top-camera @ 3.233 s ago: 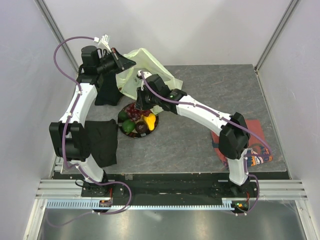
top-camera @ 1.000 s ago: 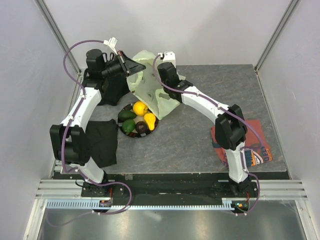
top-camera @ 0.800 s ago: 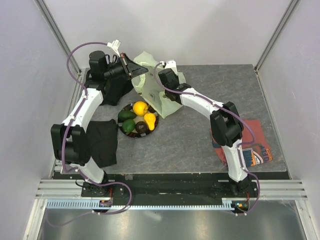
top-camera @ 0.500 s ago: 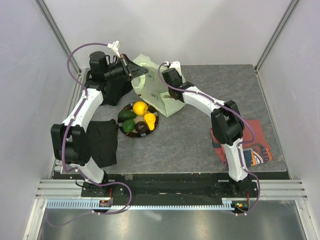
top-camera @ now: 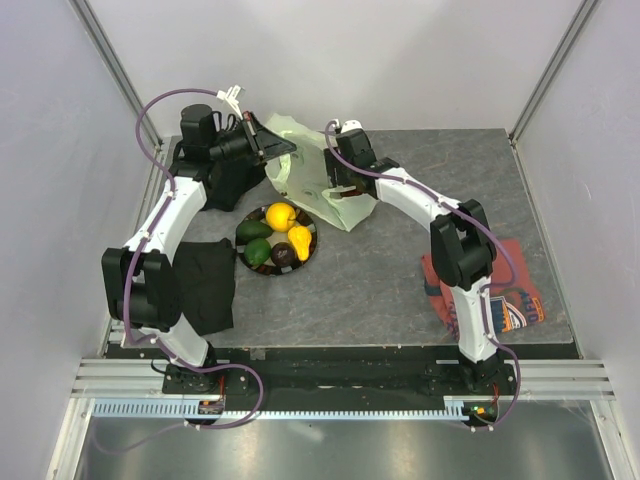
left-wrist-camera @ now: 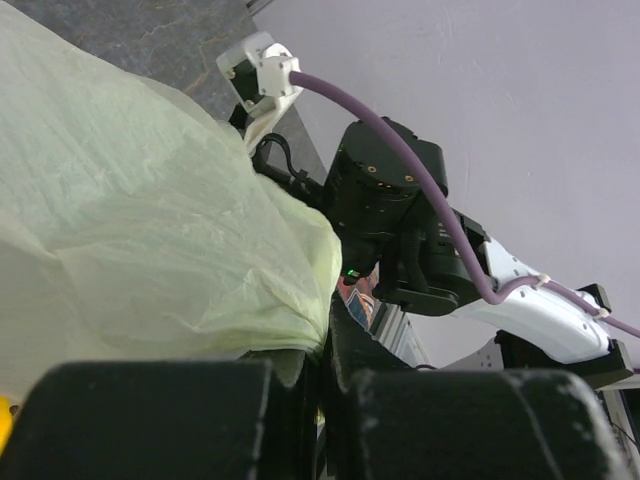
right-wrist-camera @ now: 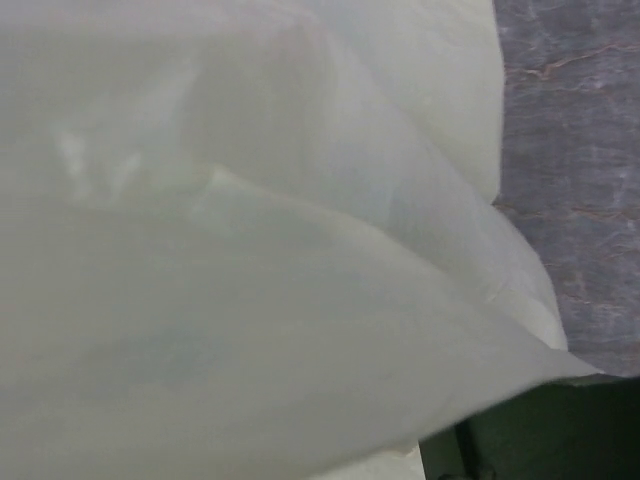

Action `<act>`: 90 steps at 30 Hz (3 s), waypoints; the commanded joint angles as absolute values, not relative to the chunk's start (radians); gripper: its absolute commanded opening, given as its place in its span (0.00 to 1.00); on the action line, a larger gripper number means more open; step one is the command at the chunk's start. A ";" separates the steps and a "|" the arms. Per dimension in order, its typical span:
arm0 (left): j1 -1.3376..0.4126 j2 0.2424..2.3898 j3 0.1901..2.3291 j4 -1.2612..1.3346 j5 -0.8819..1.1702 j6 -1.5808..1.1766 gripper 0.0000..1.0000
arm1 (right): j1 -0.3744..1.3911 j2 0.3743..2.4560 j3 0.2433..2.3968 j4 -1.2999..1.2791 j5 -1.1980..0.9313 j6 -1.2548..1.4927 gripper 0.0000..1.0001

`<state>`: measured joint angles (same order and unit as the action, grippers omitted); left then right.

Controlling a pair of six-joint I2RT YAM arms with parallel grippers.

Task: Place the fruits into the plastic bag

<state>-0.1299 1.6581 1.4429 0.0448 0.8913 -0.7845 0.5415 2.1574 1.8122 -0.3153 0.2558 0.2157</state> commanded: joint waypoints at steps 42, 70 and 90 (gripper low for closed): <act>-0.133 1.657 1.523 -0.117 0.796 -0.634 0.02 | 0.856 1.738 1.400 -0.162 0.038 0.413 0.70; -0.141 1.637 1.506 -0.118 0.793 -0.635 0.02 | 0.787 2.077 1.641 -0.308 0.035 0.506 0.78; -0.140 1.631 1.503 -0.120 0.790 -0.632 0.02 | 0.785 2.132 1.675 -0.344 0.018 0.500 0.70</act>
